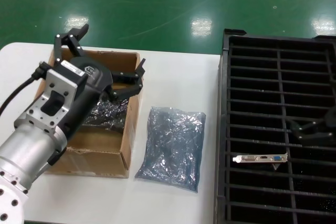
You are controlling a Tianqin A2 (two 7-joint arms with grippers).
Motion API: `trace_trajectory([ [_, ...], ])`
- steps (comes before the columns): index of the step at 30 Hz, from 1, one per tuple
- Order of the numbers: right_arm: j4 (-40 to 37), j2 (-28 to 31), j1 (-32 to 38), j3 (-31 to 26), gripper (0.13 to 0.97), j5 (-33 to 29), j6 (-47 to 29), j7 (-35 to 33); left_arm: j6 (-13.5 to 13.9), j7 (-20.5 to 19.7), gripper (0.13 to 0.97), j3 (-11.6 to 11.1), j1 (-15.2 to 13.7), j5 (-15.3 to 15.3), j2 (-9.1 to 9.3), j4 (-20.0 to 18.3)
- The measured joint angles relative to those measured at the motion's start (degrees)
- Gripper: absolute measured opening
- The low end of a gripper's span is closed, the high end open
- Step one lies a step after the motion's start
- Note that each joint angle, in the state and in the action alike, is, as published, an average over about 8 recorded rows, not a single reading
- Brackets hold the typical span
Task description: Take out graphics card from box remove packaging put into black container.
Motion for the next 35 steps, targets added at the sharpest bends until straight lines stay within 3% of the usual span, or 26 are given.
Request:
trace_trajectory([
  [14,0.84,-5.58,-5.9,1.23,0.966,6.01,8.99,-6.73,-7.04,6.96,0.955,1.29,3.82,-11.41,-0.7,3.71],
  [32,1.93,-12.77,-13.51,2.83,0.966,13.74,20.55,-15.37,-16.11,15.91,0.966,2.95,8.72,-26.12,-1.6,8.5],
  [35,2.01,-13.37,-14.14,2.96,0.966,14.39,21.5,-16.09,-16.86,16.65,0.966,3.09,9.12,-27.34,-1.67,8.89],
])
